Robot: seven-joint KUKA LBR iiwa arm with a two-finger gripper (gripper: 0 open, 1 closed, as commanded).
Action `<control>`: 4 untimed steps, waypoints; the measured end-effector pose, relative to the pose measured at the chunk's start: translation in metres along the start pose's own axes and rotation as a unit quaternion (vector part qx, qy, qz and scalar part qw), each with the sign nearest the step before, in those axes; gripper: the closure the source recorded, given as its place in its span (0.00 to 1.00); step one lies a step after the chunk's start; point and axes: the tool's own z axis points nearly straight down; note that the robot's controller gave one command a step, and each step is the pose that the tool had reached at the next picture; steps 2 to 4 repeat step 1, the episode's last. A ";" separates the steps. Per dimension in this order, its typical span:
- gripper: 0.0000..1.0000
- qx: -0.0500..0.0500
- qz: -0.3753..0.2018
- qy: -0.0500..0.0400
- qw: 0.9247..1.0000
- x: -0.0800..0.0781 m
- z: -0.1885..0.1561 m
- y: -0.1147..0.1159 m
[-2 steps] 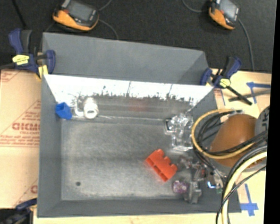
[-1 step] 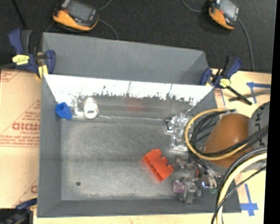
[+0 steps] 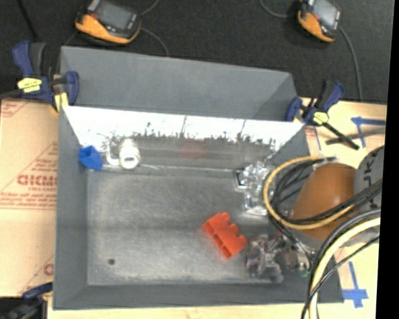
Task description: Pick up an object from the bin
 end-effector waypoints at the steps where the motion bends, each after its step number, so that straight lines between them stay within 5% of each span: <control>1: 1.00 0.000 -0.014 -0.003 1.000 -0.028 -0.151 0.025; 4: 1.00 0.000 -0.014 -0.003 1.000 -0.028 -0.151 0.025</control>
Offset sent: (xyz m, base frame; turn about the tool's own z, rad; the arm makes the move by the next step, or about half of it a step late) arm 0.0231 0.0271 0.1457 -0.0235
